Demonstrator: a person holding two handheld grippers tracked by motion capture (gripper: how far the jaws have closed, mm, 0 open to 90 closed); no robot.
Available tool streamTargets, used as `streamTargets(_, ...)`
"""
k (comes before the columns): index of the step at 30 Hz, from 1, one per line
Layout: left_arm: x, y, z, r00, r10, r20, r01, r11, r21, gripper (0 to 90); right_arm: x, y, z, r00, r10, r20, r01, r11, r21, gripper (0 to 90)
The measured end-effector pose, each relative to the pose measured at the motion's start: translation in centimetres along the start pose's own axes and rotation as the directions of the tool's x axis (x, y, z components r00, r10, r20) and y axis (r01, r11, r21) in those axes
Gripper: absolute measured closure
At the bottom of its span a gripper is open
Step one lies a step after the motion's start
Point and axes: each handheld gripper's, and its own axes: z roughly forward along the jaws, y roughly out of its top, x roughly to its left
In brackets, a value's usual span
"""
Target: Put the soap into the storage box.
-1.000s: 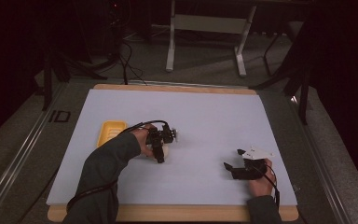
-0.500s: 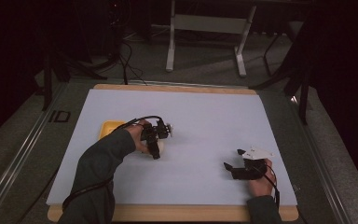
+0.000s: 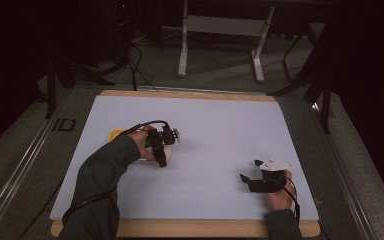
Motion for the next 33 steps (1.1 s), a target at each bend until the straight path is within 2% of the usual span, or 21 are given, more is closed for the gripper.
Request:
streamTargets(10, 0.6, -0.6, -0.9, 0.9998, -0.020, -0.003, 0.020, 0.9998, -0.006, 24.8, 0.0, 0.0, 0.0, 1.0000, 0.003, 0.000, -0.003, 1.000, -0.002, 18.0)
streamTargets(25, 1.6, -1.8, -1.3, 0.9977, -0.068, -0.007, 0.068, 0.9976, -0.018, 24.9, 0.0, 0.0, 0.0, 1.0000, 0.003, 0.000, -0.003, 1.000, -0.003, 18.0)
streamTargets(33, 2.2, -2.6, -1.3, 0.9954, -0.096, -0.005, 0.096, 0.9954, -0.002, 24.9, 0.0, 0.0, 0.0, 1.0000, 0.002, 0.000, -0.002, 1.000, -0.002, 18.0)
